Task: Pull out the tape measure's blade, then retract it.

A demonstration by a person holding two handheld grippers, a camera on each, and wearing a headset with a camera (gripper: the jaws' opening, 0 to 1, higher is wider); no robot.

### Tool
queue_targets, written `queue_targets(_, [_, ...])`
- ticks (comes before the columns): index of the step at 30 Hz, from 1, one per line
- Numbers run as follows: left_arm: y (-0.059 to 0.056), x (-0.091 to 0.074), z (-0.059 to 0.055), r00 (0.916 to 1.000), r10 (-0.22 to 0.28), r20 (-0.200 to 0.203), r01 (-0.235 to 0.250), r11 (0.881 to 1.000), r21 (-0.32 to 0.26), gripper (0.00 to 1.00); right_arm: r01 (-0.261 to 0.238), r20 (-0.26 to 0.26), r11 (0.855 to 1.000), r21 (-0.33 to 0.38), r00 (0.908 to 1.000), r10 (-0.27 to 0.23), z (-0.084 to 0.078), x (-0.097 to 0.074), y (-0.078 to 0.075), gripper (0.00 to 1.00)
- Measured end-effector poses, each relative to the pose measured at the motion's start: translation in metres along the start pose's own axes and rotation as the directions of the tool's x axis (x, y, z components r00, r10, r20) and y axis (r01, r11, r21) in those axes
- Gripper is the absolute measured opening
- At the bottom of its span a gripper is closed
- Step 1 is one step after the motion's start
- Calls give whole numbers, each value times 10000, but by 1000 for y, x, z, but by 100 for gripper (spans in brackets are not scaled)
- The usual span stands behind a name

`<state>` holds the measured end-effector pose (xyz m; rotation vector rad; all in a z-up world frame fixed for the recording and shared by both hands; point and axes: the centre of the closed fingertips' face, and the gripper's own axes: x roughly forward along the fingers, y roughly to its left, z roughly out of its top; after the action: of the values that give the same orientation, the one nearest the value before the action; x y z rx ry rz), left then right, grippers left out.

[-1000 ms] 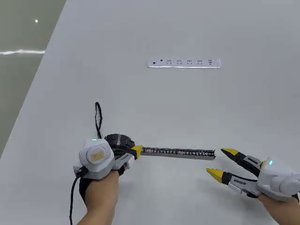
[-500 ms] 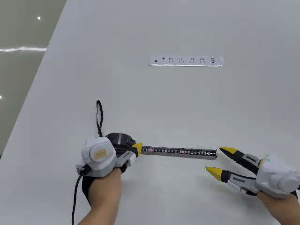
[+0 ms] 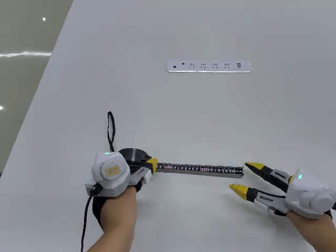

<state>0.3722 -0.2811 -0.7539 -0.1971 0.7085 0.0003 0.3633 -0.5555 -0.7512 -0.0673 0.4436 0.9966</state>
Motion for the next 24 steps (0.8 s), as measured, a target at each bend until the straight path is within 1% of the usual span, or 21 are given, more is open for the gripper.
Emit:
queue_targets(1, [0, 0, -1, 10000, 39, -76, -38, 9999, 126, 71, -23, -18, 10000, -20, 10000, 23, 0, 1, 0, 48])
queue_targets(4, [2, 0, -1, 9999, 117, -39, -117, 9998, 129, 69, -77, -63, 10000, -1, 10000, 77, -2, 3, -1, 47])
queue_targets(12, [2, 1, -1, 9997, 238, -68, -238, 9997, 8, 68, -239, -128, 9997, -48, 9996, 238, -7, 7, -7, 45])
queue_targets(18, [5, 2, -2, 9992, 377, -124, -376, 9992, 130, 66, -389, -160, 9992, -60, 9991, 388, -6, 9, -9, 45])
queue_targets(21, [6, 3, -3, 9992, 378, -129, -379, 9993, -45, 65, -454, -179, 9989, -75, 9988, 453, -8, 10, -9, 45])
queue_targets(24, [6, 4, -3, 9990, 406, -166, -407, 9991, -67, 65, -478, -153, 9988, -66, 9987, 477, -8, 11, -11, 44])
